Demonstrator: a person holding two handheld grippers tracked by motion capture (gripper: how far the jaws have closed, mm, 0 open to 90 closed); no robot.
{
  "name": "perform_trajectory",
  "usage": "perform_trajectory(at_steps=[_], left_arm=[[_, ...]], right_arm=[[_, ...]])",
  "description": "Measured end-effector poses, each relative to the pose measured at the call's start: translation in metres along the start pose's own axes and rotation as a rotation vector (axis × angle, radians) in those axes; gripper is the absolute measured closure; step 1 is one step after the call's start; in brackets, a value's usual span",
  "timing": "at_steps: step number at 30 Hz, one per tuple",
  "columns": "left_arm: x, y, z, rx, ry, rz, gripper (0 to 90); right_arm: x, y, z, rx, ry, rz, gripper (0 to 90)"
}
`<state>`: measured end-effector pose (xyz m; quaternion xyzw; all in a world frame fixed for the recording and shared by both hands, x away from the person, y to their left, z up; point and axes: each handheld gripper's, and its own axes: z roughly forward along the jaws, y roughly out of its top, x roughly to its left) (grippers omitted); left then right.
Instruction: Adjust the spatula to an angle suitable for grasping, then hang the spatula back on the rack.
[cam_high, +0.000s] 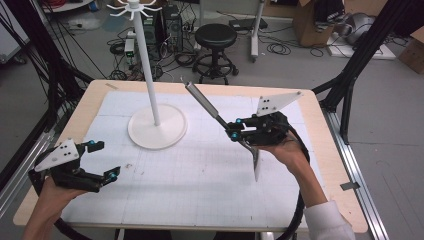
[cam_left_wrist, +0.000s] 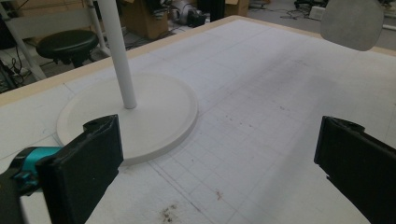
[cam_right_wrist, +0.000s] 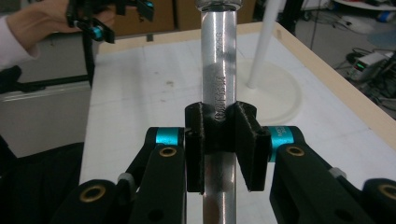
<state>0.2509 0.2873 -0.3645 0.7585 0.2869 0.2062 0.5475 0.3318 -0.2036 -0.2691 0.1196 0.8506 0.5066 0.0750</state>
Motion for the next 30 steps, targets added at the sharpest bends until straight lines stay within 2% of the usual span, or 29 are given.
perform_trajectory(at_steps=[4,9,12,19,30], left_arm=[[0.000,0.001,-0.001,-0.002,-0.002,0.002,1.7],[0.000,0.001,-0.001,0.000,-0.002,0.003,1.7],[0.000,0.001,-0.001,-0.001,-0.003,0.003,1.7],[-0.001,0.001,-0.001,-0.005,-0.012,0.003,1.7],[-0.002,0.003,-0.002,-0.017,-0.027,0.009,1.7]], right_arm=[[0.008,0.005,0.006,-0.007,0.037,-0.027,75.1],[0.016,0.012,0.009,-0.066,0.082,-0.038,75.1],[0.019,0.015,0.012,-0.079,0.104,-0.061,75.1],[0.025,0.020,0.016,-0.074,0.127,-0.080,75.1],[0.024,0.018,0.015,-0.076,0.131,-0.074,75.1]])
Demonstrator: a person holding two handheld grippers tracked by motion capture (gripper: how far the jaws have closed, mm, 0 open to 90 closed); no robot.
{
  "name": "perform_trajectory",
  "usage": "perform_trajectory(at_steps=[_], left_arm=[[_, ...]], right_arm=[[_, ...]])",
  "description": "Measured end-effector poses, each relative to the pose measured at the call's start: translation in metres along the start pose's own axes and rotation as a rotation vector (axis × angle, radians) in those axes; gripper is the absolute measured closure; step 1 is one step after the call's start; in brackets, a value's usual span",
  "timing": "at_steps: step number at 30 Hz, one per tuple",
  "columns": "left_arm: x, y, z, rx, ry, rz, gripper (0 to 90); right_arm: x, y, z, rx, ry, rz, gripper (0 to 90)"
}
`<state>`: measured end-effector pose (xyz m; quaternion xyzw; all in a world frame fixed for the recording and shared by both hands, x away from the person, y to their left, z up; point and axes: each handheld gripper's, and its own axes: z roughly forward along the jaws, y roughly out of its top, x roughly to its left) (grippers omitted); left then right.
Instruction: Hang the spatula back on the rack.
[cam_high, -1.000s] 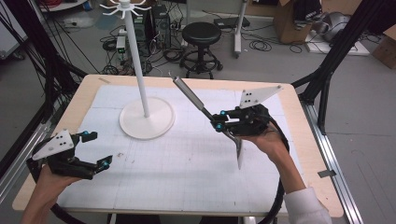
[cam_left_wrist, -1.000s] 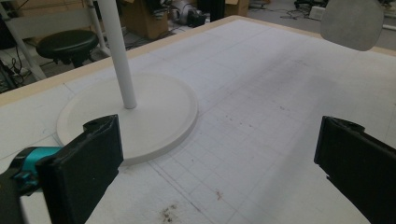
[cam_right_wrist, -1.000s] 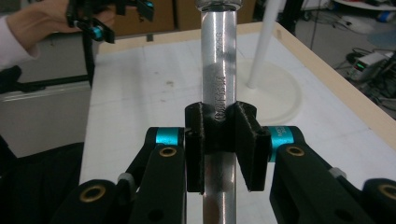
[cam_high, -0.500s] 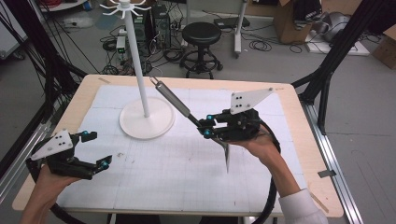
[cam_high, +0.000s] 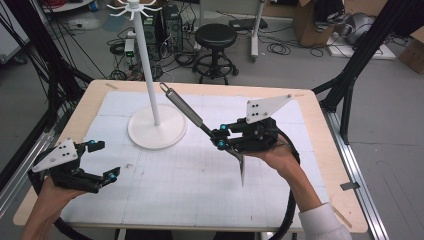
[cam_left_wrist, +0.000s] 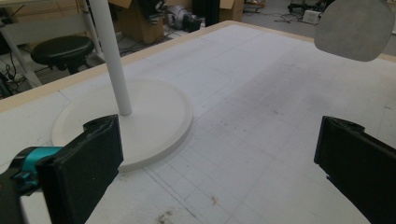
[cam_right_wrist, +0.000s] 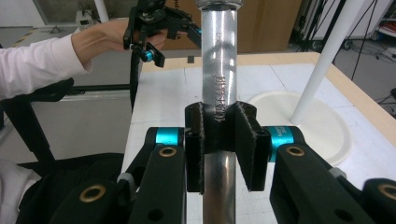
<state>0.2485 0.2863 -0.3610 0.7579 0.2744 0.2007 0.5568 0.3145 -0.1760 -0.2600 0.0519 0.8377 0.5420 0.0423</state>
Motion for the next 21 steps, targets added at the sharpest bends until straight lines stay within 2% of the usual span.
perform_trajectory(at_steps=[5,8,11,13,18,21], left_arm=[[-0.001,0.002,-0.001,-0.031,-0.012,0.006,1.7],[0.002,0.007,-0.002,-0.041,-0.044,-0.006,1.7],[0.002,0.018,-0.002,-0.038,-0.071,0.018,1.7],[0.003,0.027,-0.001,-0.034,-0.074,0.038,1.7],[0.005,0.045,0.001,-0.022,-0.136,0.031,1.7],[0.006,0.055,0.003,-0.020,-0.174,0.046,1.7]], right_arm=[[0.001,-0.001,0.001,0.001,0.004,0.000,75.0],[0.002,-0.002,0.001,-0.002,0.010,0.001,75.0],[0.003,-0.001,0.003,-0.005,0.017,0.000,75.1],[0.002,-0.001,0.004,-0.010,0.020,-0.003,75.0],[0.002,-0.001,0.007,-0.011,0.031,-0.005,75.0],[0.003,-0.002,0.009,-0.010,0.039,-0.004,75.0]])
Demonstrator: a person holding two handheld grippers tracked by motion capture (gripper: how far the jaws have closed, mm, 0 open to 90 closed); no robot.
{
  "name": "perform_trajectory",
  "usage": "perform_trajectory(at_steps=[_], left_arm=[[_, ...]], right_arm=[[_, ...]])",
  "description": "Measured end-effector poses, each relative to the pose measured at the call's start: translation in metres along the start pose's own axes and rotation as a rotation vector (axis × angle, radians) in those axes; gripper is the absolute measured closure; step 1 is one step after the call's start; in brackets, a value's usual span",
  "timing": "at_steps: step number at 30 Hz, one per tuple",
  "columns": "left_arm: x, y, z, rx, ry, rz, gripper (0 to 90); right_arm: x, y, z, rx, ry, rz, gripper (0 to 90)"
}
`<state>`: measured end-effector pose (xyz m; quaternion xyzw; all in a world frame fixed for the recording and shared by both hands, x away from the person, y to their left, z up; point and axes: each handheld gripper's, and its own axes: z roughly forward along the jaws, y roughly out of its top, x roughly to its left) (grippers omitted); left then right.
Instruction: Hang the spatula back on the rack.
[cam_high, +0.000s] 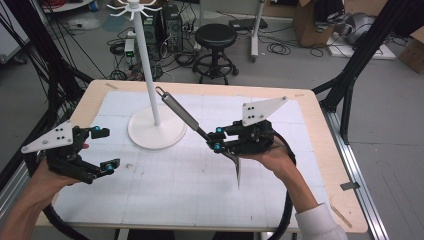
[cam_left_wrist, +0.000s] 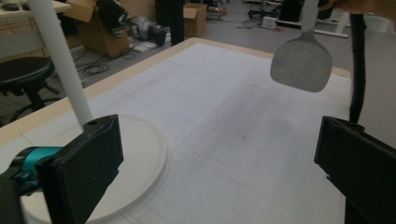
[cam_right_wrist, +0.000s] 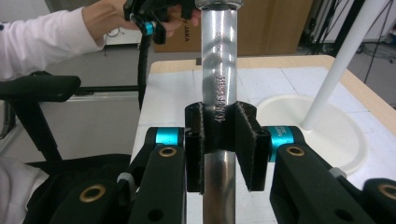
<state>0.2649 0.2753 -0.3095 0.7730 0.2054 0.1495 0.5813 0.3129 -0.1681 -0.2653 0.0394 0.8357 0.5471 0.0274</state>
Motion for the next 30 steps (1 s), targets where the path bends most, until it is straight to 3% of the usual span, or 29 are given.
perform_trajectory(at_steps=[4,15,30], left_arm=[[-0.001,0.016,0.003,0.019,-0.047,0.025,1.7],[-0.007,0.058,0.018,-0.003,-0.175,0.085,1.7],[-0.017,0.096,0.049,-0.002,-0.264,0.145,1.8]], right_arm=[[0.000,-0.001,0.001,0.006,0.005,-0.003,75.0],[0.001,-0.005,0.003,-0.006,0.010,0.000,75.0],[0.002,-0.008,0.008,-0.023,0.038,0.005,75.0]])
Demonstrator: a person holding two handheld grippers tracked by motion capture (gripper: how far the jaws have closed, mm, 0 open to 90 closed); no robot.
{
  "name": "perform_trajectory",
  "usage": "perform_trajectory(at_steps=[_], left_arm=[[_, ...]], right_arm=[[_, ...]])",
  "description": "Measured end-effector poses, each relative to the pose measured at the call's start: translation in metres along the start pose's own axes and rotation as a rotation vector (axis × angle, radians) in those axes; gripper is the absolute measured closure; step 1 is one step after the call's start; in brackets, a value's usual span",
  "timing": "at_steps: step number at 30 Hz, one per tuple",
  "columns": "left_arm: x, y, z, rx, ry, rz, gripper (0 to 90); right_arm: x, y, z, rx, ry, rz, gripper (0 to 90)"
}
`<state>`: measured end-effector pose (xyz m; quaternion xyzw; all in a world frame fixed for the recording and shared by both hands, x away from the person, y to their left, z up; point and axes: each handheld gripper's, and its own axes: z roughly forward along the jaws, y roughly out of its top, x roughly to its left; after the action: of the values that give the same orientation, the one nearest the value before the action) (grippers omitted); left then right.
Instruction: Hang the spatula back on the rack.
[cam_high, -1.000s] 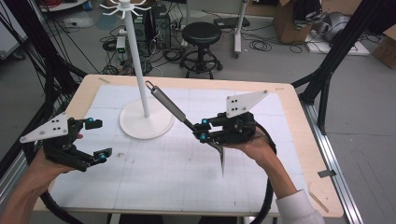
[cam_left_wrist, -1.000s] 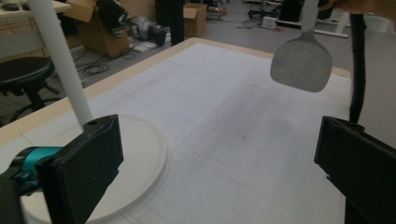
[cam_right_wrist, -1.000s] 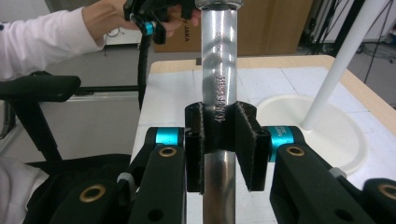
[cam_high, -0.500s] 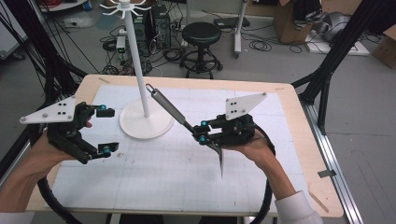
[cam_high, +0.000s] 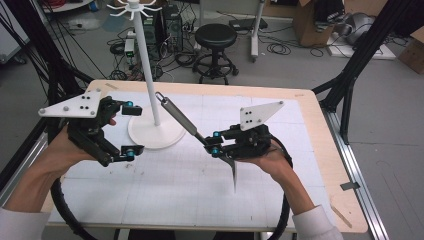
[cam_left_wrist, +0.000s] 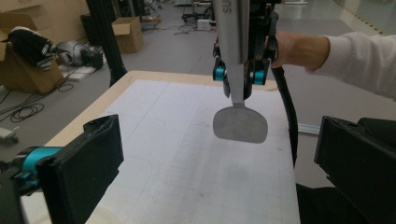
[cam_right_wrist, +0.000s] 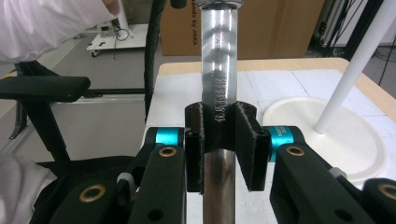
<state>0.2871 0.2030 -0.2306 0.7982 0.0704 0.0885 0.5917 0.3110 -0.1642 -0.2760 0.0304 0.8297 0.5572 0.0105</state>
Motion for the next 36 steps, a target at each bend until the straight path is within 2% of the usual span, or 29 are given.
perform_trajectory(at_steps=[6,16,19,29,32,36], left_arm=[[0.000,0.009,0.015,0.007,-0.037,0.014,1.7],[-0.001,0.023,0.034,-0.009,-0.090,0.035,1.8],[-0.001,0.026,0.038,-0.010,-0.102,0.045,2.7],[0.002,0.033,0.045,-0.024,-0.134,0.036,9.0],[0.003,0.035,0.046,-0.028,-0.146,0.037,14.0],[0.002,0.039,0.048,-0.048,-0.161,0.044,26.9]], right_arm=[[0.000,0.000,0.002,-0.003,0.006,-0.006,75.0],[0.000,0.000,0.004,-0.011,0.019,-0.004,75.0],[0.001,0.000,0.005,-0.014,0.021,-0.009,75.0],[0.001,-0.003,0.009,-0.012,0.032,-0.015,75.0],[0.001,-0.003,0.010,-0.011,0.036,-0.013,75.0],[0.001,-0.002,0.011,-0.010,0.036,-0.019,75.0]])
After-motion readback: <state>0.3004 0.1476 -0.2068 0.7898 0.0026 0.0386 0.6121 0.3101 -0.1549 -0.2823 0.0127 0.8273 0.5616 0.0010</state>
